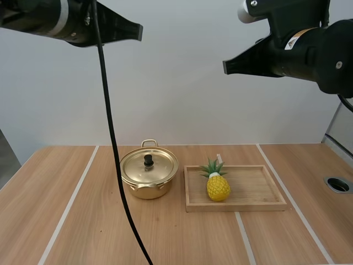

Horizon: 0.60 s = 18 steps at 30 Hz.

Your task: Open the pot, put the pineapple inside, and close it

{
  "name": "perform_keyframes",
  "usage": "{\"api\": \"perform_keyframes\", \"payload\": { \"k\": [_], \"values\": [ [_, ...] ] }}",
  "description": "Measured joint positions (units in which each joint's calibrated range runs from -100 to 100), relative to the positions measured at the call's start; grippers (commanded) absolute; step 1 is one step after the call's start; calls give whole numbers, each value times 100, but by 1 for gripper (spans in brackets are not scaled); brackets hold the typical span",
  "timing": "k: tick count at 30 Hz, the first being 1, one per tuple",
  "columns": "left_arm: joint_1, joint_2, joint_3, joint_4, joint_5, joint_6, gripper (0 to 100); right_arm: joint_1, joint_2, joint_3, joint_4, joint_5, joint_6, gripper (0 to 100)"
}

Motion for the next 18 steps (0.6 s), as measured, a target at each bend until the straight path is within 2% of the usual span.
{"api": "perform_keyframes", "payload": {
  "k": [11,18],
  "values": [
    [0,599,0,0,0,-43,0,-117,839,0,11,672,128,0],
    [0,965,0,0,715,-52,0,-117,1106,0,22,1165,128,0]
  ]
}}
